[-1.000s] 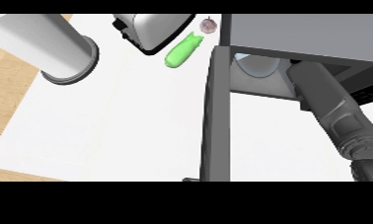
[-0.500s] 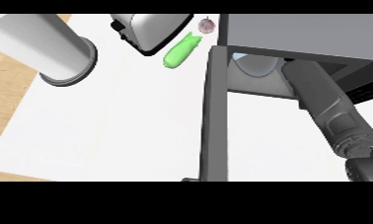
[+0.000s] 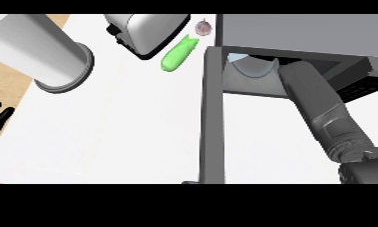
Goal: Pick up the milk, place it into the microwave and close the microwave
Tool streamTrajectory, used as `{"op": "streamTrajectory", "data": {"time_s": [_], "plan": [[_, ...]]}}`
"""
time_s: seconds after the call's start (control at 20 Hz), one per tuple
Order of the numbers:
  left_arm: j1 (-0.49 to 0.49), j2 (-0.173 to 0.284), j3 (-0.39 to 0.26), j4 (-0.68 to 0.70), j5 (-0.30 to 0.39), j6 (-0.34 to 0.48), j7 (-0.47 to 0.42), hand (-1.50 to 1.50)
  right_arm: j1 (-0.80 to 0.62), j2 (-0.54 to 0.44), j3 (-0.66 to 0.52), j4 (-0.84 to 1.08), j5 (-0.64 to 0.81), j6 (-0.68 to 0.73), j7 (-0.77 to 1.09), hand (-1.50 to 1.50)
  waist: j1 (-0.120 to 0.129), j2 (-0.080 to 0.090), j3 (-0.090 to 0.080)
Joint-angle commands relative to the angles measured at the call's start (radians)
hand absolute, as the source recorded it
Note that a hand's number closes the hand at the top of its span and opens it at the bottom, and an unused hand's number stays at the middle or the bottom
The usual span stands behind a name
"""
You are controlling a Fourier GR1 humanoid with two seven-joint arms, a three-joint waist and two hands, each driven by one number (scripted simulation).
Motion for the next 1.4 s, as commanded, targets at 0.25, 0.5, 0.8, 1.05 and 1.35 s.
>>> {"op": "streamTrajectory", "data": {"time_s": [0.25,0.5,0.8,1.05,1.35], "plan": [[-0.015,-0.043,-0.095,-0.009,-0.012,-0.009,0.024,-1.50,0.055,0.029,-0.096,-0.004,-0.110,0.223,-0.103,-1.50,-0.034,-0.018,-0.003],[-0.014,-0.077,-0.147,-0.030,-0.059,0.000,0.035,1.50,0.146,0.070,-0.126,-0.006,-0.157,0.351,-0.170,-1.50,-0.063,-0.033,-0.004],[0.019,-0.089,-0.206,-0.047,-0.051,-0.005,0.064,1.50,0.234,0.096,-0.130,-0.050,-0.200,0.501,-0.205,-1.50,-0.083,-0.045,-0.006],[0.029,-0.114,-0.301,-0.024,-0.108,0.050,0.064,1.50,0.360,0.146,-0.100,-0.147,-0.217,0.512,-0.222,-1.50,-0.114,-0.056,-0.007],[-0.041,-0.105,-0.409,-0.038,-0.201,0.095,0.087,1.50,0.550,0.136,-0.018,-0.320,-0.194,0.575,-0.213,-1.50,-0.135,-0.060,-0.008]]}}
